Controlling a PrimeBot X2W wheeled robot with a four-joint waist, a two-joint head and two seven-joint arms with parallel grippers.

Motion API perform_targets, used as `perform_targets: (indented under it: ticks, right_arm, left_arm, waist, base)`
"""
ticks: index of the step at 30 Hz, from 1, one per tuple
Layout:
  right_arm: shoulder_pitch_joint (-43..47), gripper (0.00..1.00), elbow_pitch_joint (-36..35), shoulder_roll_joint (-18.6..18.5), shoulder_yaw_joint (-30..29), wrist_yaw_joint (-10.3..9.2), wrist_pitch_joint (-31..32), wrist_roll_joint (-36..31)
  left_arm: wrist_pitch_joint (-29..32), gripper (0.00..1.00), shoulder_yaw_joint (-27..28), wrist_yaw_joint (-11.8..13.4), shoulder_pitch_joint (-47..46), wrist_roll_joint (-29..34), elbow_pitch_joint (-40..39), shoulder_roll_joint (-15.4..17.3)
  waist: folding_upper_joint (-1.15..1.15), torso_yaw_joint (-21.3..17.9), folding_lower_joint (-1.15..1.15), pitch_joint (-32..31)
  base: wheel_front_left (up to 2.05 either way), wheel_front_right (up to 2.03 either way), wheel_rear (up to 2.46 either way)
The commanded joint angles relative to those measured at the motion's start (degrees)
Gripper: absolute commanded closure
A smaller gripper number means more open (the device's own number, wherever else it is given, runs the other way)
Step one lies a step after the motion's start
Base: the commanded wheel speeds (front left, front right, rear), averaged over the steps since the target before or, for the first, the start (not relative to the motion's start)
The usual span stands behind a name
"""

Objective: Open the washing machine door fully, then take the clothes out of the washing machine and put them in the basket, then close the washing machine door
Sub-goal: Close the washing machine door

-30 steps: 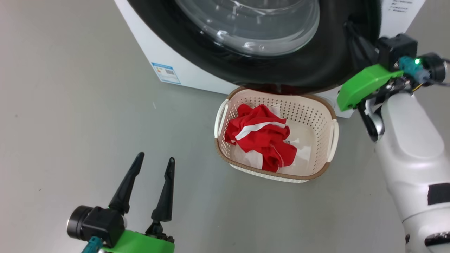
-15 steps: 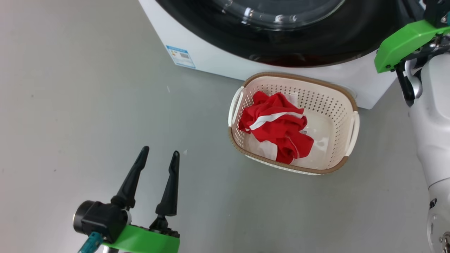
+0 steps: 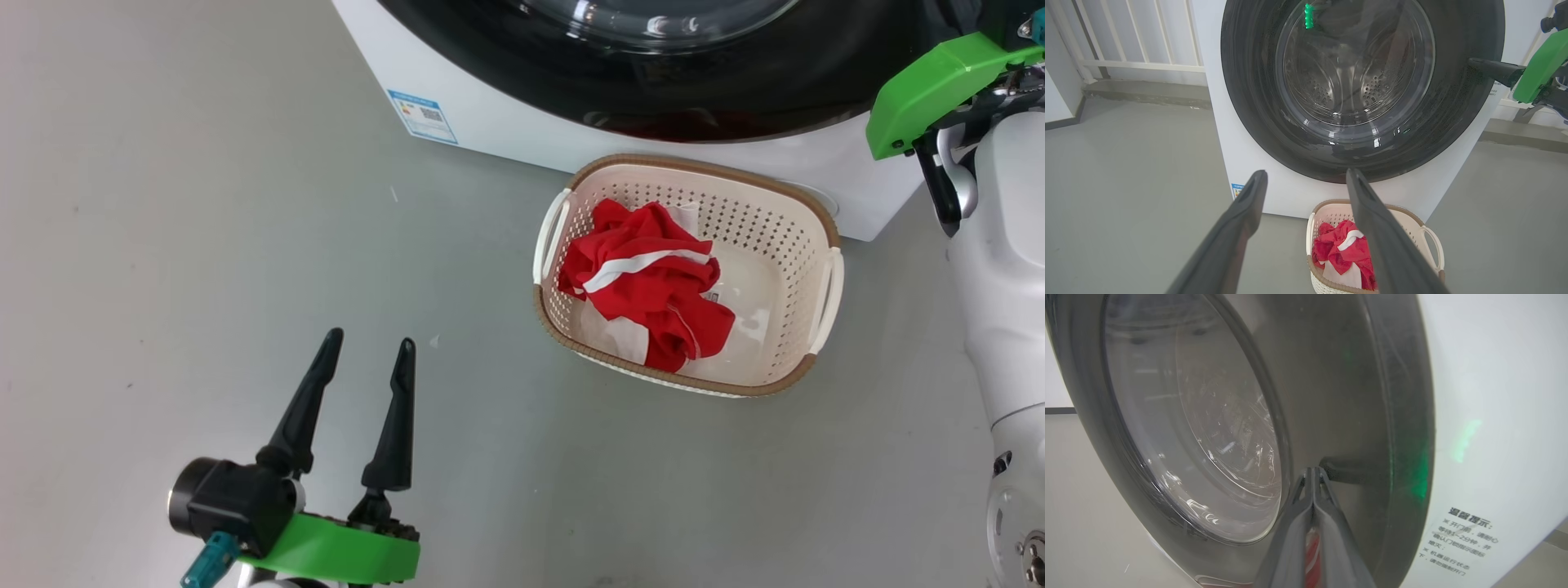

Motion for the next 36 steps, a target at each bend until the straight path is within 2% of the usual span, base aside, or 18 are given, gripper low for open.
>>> perform_targets:
  ticks: [1,8,9,10,11,12,20,25,36]
  right_arm:
    - [-2.53,1.00,-2.20,-0.22,-0.23,-0.58,-0.30,-0.39]
    - [0.86,1.00,-5.18,1.73,1.28,-0.58,-0.30,0.90]
    - [1.78,0.74,-6.09,2.09,1.72,-0.58,-0.30,1.45]
    - [2.82,0.53,-7.00,2.43,2.20,-0.58,-0.30,2.14]
    - [3.99,0.17,-7.94,2.70,2.79,-0.58,-0.30,2.65]
    - [5.22,0.00,-8.92,2.93,3.46,-0.58,-0.30,3.12]
    - [15.50,0.00,-15.03,3.88,10.98,-0.58,-0.30,7.44]
    - [20.50,0.00,-17.27,3.96,13.73,-0.58,-0.30,10.25]
    - [31.71,0.00,-23.80,3.99,12.05,-0.58,-0.30,14.40]
  left_arm:
    - [-0.46,0.00,1.76,0.42,-1.24,-0.01,-1.53,0.70]
    - [-0.46,0.00,1.96,0.56,-1.07,-0.30,-1.02,0.70]
    - [-0.46,0.00,1.99,0.61,-1.04,-0.50,-0.95,0.70]
    - [-0.46,0.00,2.02,0.59,-1.01,-0.59,-0.88,0.70]
    - [-0.46,0.00,2.05,0.56,-0.96,-0.50,-0.76,0.70]
    - [-0.46,0.00,2.14,0.52,-0.90,-0.33,-0.63,0.70]
    - [-0.46,0.00,3.84,-0.59,-0.33,-1.02,0.83,0.70]
    - [-0.46,0.00,6.17,-0.84,-0.01,-1.37,1.92,0.70]
    - [-0.46,0.00,8.57,-1.67,1.93,-0.20,2.89,0.70]
  waist:
    - [0.00,-0.24,0.00,-0.13]
    - [0.00,-2.16,0.00,-1.54]
    - [0.00,-2.50,0.00,-1.80]
    - [0.00,-2.87,0.00,-2.07]
    - [0.00,-3.23,0.00,-2.38]
    - [0.00,-3.62,0.00,-2.70]
    - [0.00,-7.51,0.00,-5.33]
    - [0.00,-10.32,0.00,-6.92]
    - [0.00,-15.34,0.00,-12.08]
  base:
    - [0.00,0.00,0.00]
    - [0.00,0.00,0.00]
    - [0.00,0.00,0.00]
    - [0.00,0.00,0.00]
    - [0.00,0.00,0.00]
    - [0.00,0.00,0.00]
    - [0.00,0.00,0.00]
    - [0.00,0.00,0.00]
    - [0.00,0.00,0.00]
